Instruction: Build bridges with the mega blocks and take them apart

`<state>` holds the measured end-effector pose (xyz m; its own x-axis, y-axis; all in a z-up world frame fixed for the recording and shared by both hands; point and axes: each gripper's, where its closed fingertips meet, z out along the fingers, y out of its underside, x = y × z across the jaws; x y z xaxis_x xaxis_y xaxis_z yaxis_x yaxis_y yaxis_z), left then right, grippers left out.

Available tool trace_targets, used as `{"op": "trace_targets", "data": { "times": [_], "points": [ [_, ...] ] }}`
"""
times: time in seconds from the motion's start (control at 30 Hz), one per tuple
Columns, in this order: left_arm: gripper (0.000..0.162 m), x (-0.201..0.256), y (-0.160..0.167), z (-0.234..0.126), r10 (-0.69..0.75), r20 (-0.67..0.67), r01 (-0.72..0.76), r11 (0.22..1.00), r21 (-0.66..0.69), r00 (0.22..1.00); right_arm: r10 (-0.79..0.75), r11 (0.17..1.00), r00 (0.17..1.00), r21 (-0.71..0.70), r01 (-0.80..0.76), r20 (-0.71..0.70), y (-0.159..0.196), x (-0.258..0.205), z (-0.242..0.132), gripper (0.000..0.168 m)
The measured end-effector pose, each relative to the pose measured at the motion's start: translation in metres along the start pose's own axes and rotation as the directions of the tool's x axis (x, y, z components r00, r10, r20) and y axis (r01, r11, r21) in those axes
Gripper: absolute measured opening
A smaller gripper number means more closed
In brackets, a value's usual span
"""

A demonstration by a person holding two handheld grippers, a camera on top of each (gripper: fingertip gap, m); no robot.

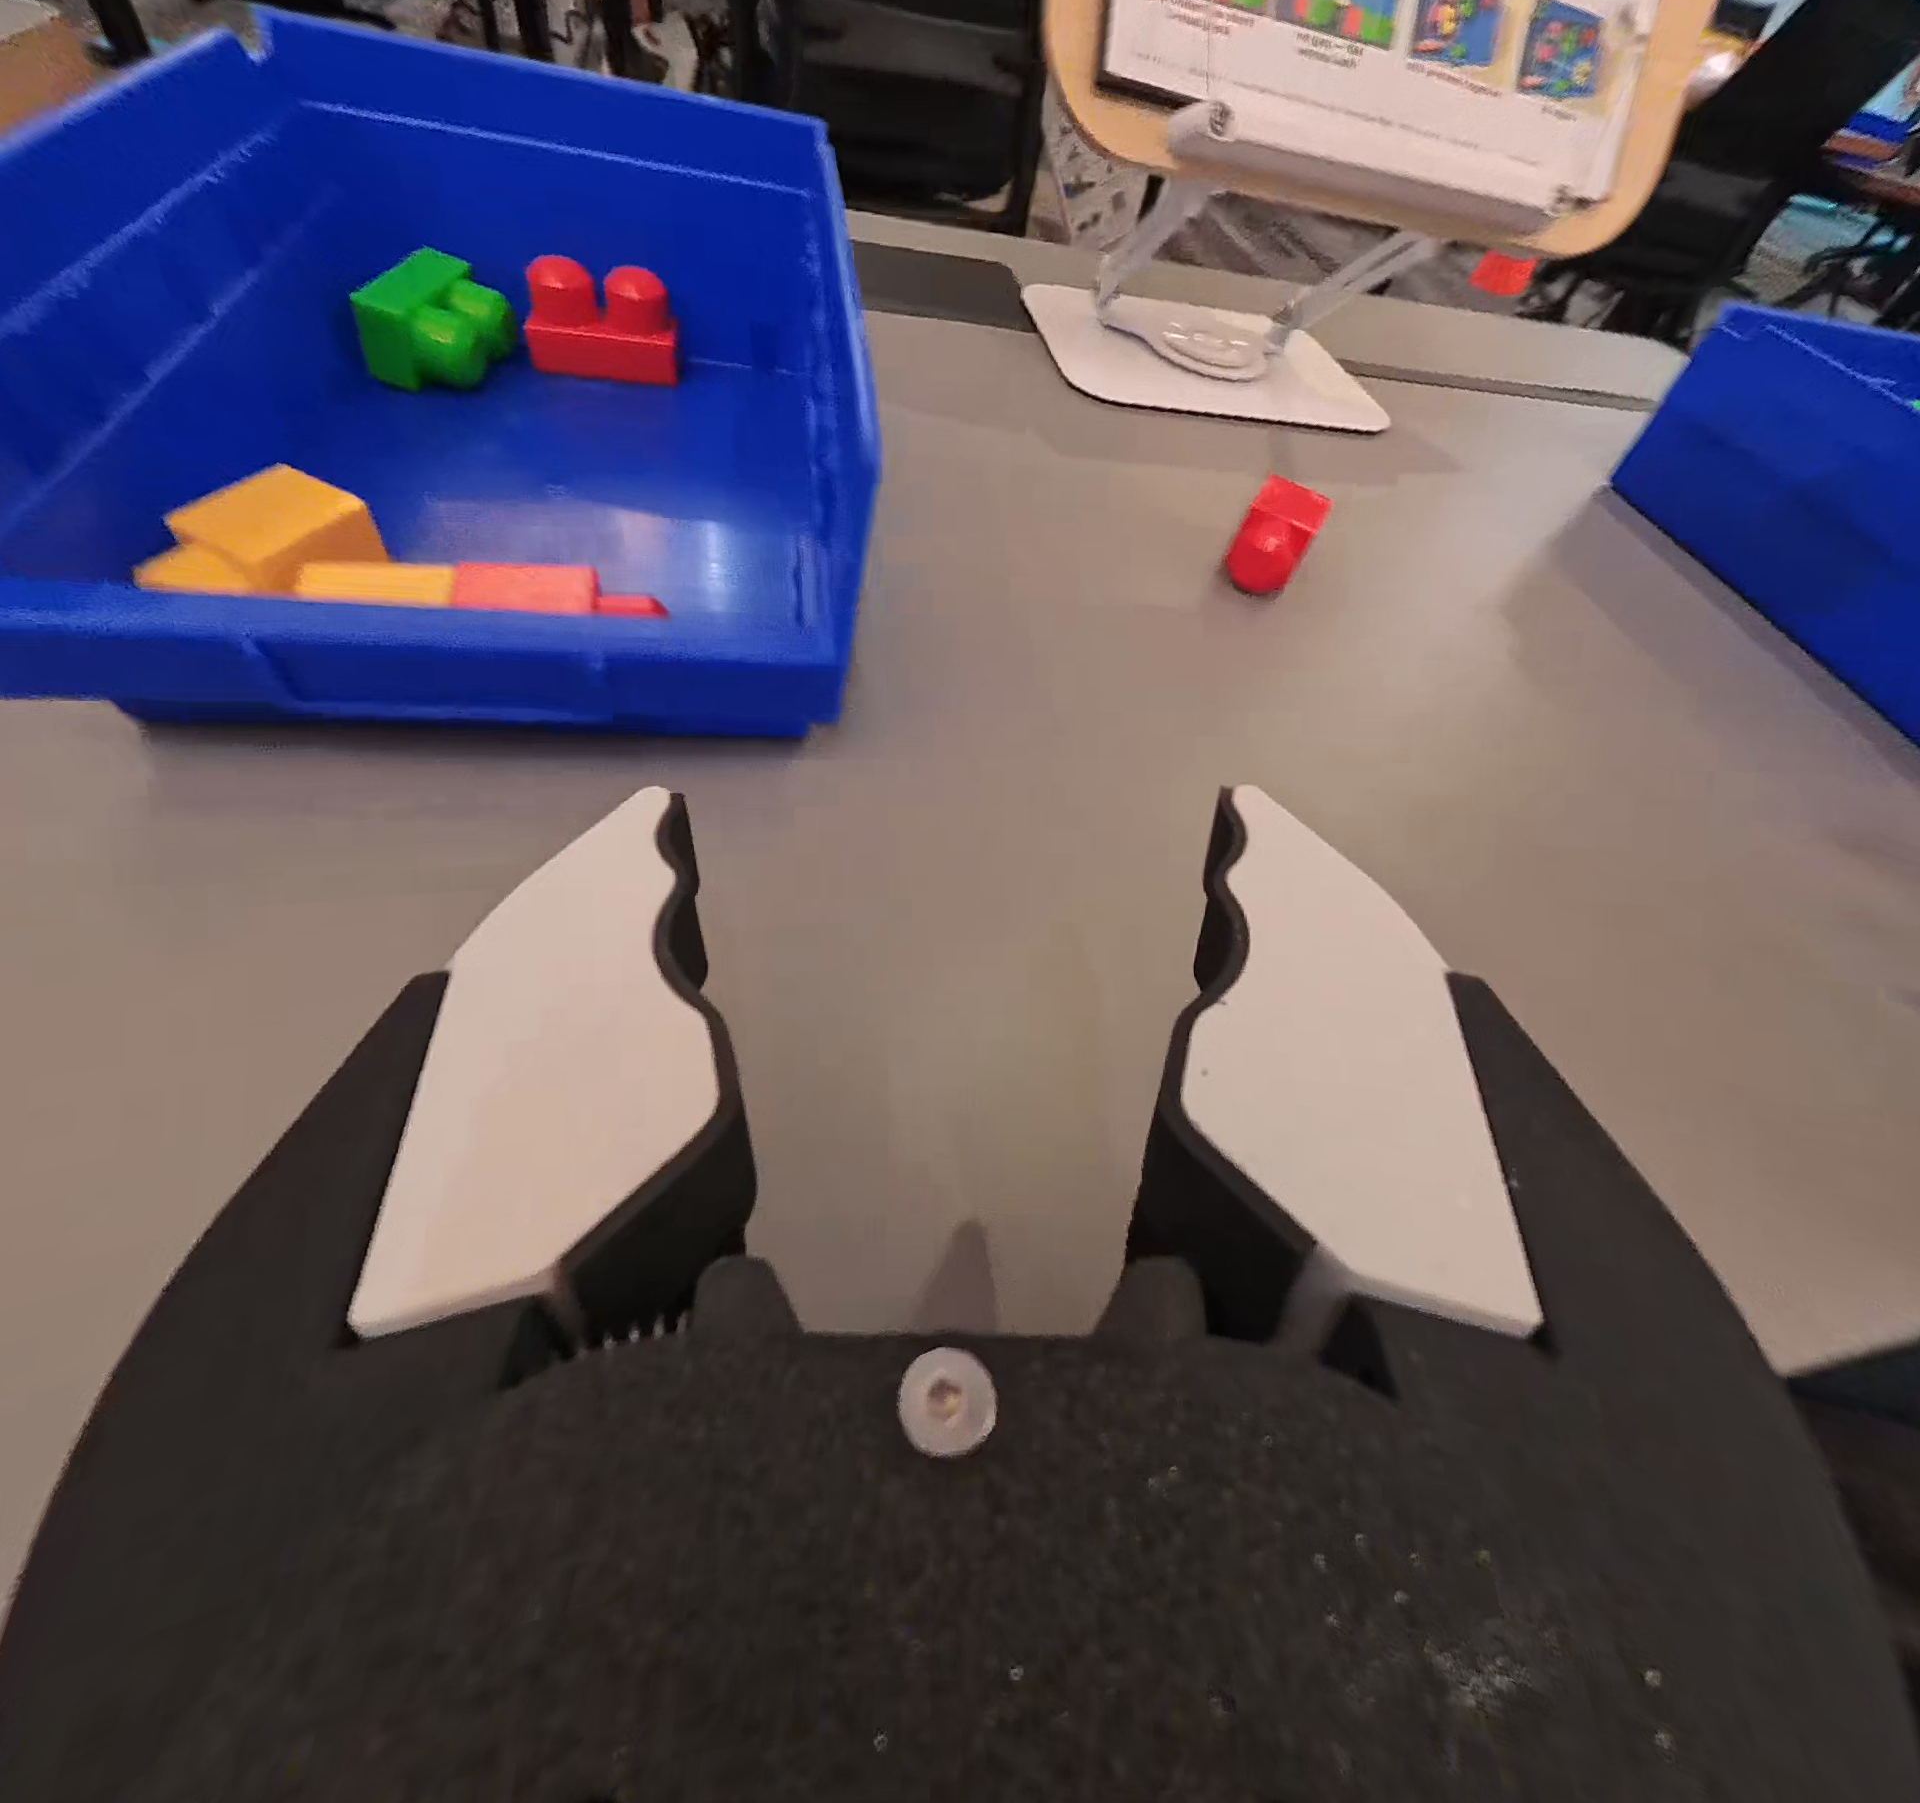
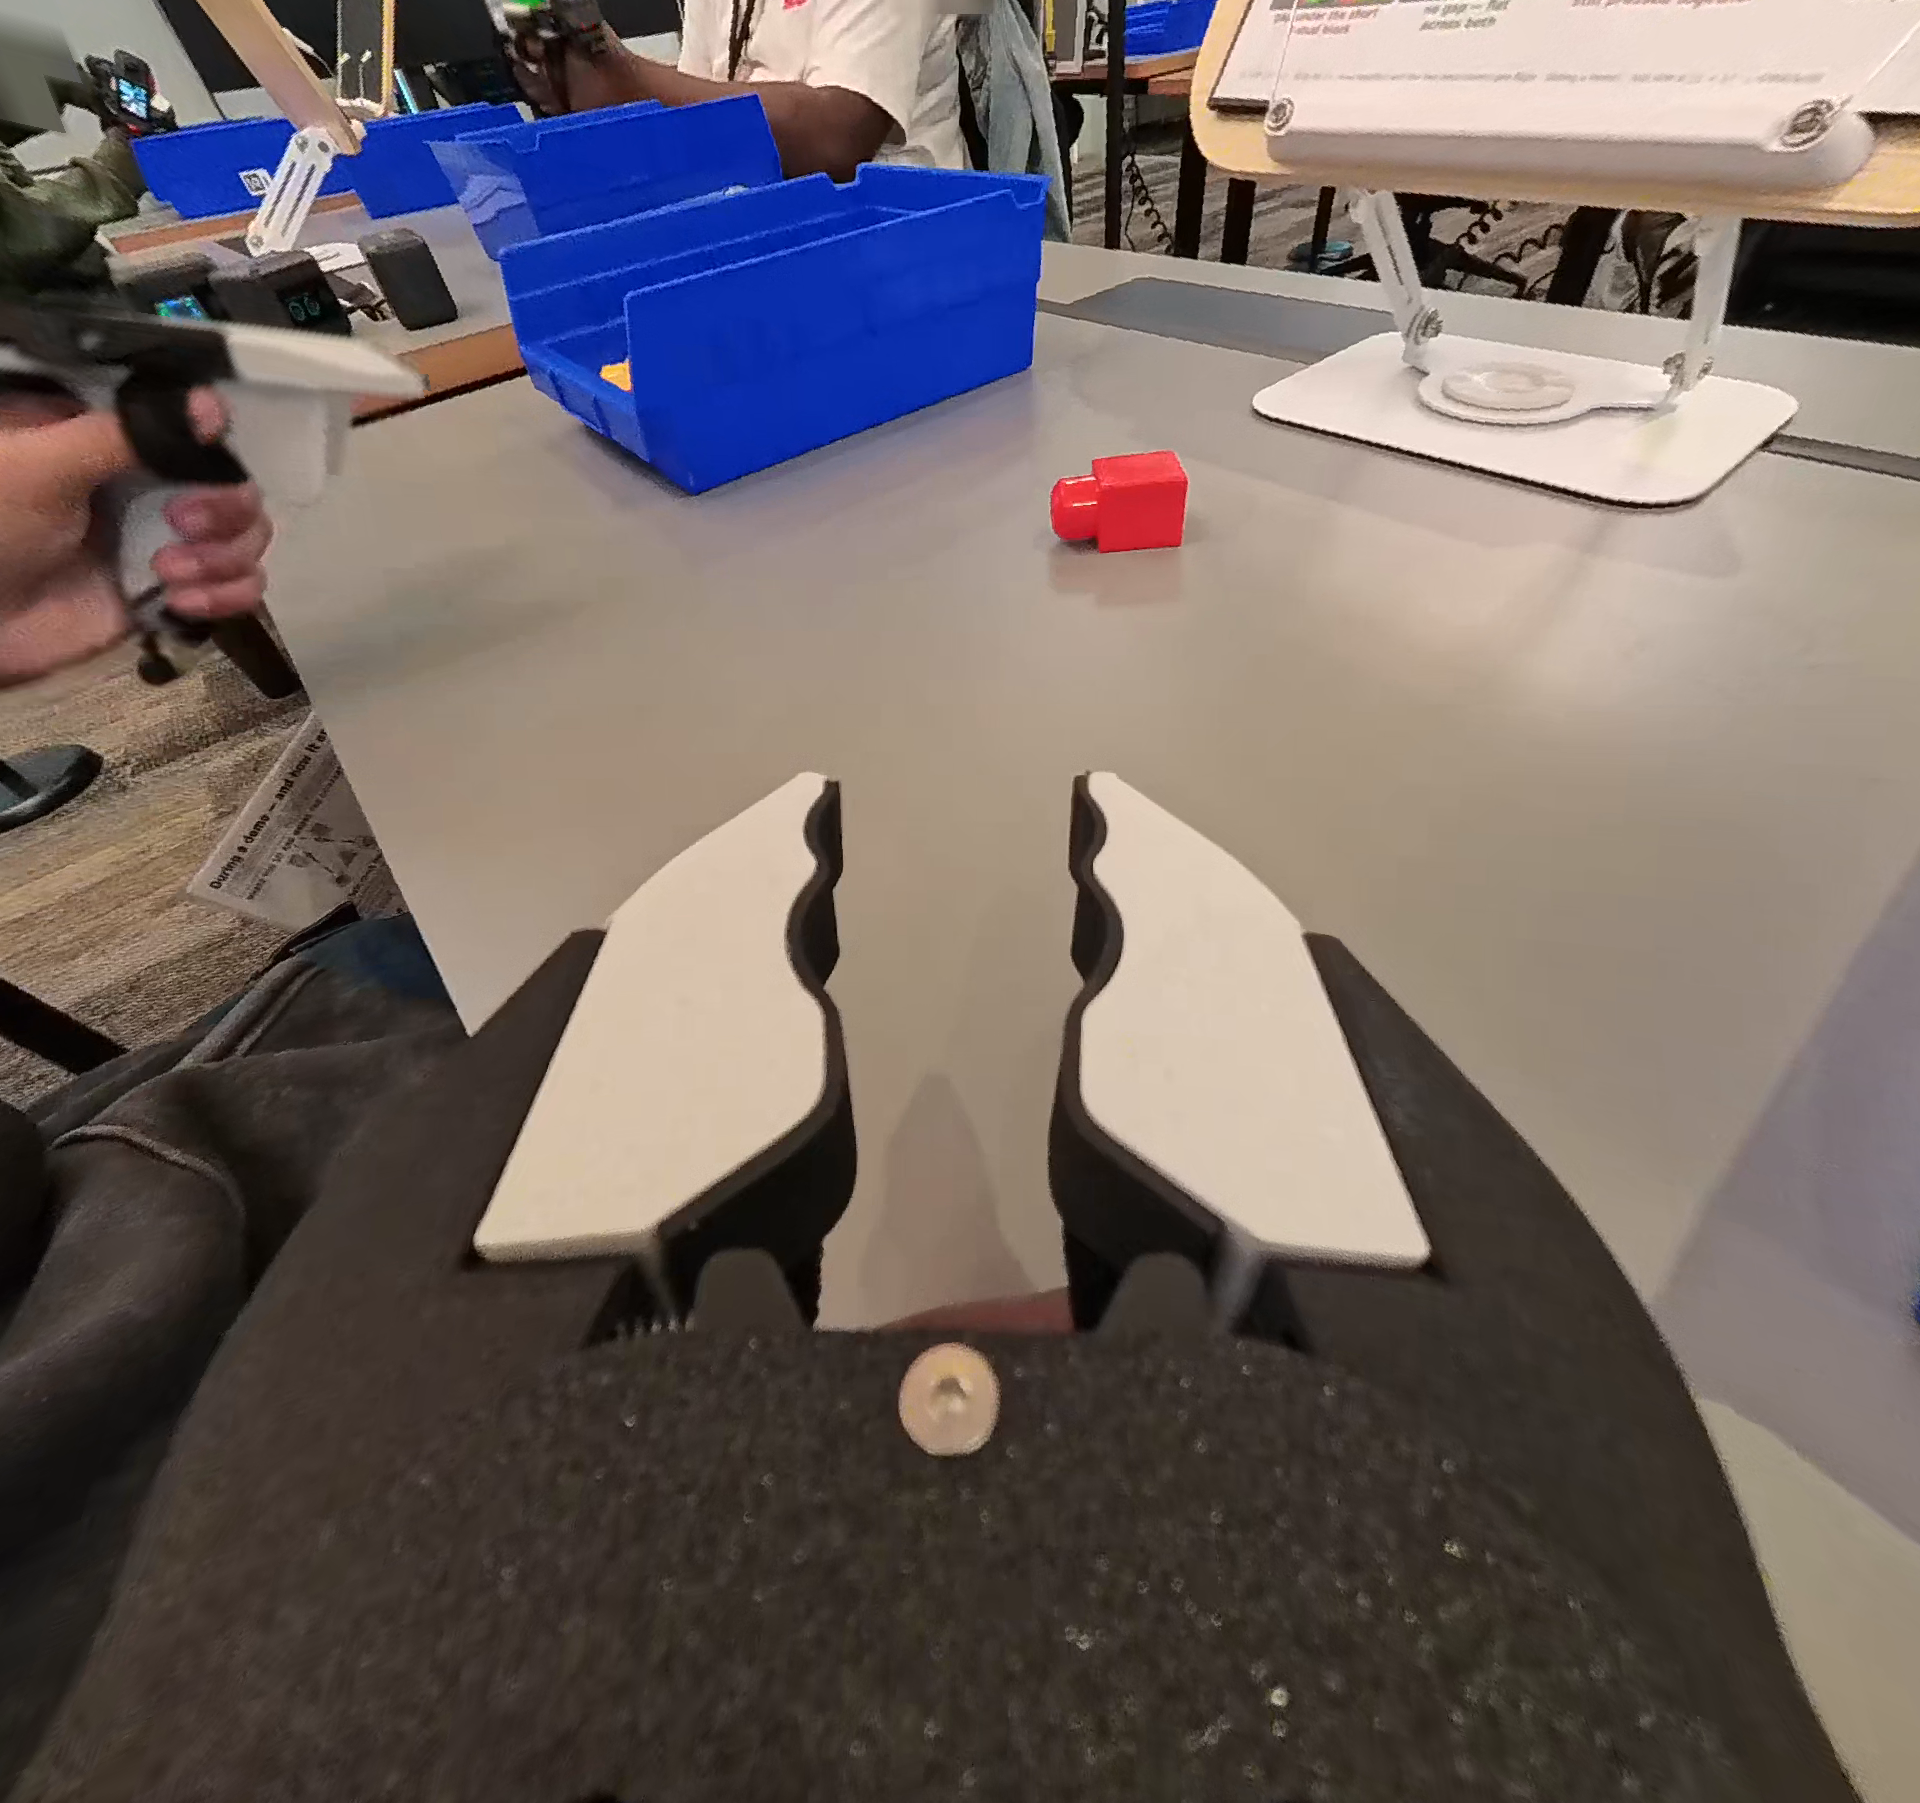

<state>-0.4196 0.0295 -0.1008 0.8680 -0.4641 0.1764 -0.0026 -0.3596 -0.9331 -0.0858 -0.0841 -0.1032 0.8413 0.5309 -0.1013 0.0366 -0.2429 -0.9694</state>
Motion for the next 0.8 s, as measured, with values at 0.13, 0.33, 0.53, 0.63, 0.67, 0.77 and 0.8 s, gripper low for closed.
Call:
{"op": "trace_targets", "data": {
  "times": [0.13,0.33,0.53,0.63,0.67,0.77,0.8],
  "points": [
    [0.089,-0.040,-0.039,0.040,0.025,0.033,-0.023,0.998,-0.050,0.999,-0.022,1.000,1.000,-0.013,0.022,0.004,0.001,-0.002,0.005,0.042],
    [0.087,-0.099,-0.096,0.144,0.111,0.102,-0.092,0.980,-0.175,0.989,-0.041,0.999,0.999,-0.029,0.041,0.002,0.004,-0.003,0.008,0.042],
    [0.082,-0.134,-0.116,0.245,0.059,0.143,-0.023,0.969,-0.246,0.988,-0.082,0.996,0.996,-0.046,0.081,-0.027,0.007,0.001,0.008,0.041],
    [0.083,-0.142,-0.108,0.281,0.082,0.146,-0.033,0.951,-0.308,0.986,-0.095,0.994,0.995,-0.059,0.093,-0.039,0.010,0.004,0.007,0.041],
    [0.083,-0.145,-0.102,0.291,0.087,0.150,-0.033,0.942,-0.334,0.985,-0.097,0.994,0.994,-0.060,0.094,-0.042,0.011,0.004,0.007,0.041],
    [0.085,-0.156,-0.081,0.311,0.104,0.174,-0.021,0.906,-0.423,0.979,-0.083,0.995,0.996,-0.060,0.081,-0.040,0.011,0.006,0.007,0.041],
    [0.085,-0.157,-0.076,0.316,0.102,0.170,-0.018,0.900,-0.435,0.980,-0.075,0.996,0.996,-0.058,0.073,-0.039,0.011,0.007,0.007,0.041]
  ]
}}
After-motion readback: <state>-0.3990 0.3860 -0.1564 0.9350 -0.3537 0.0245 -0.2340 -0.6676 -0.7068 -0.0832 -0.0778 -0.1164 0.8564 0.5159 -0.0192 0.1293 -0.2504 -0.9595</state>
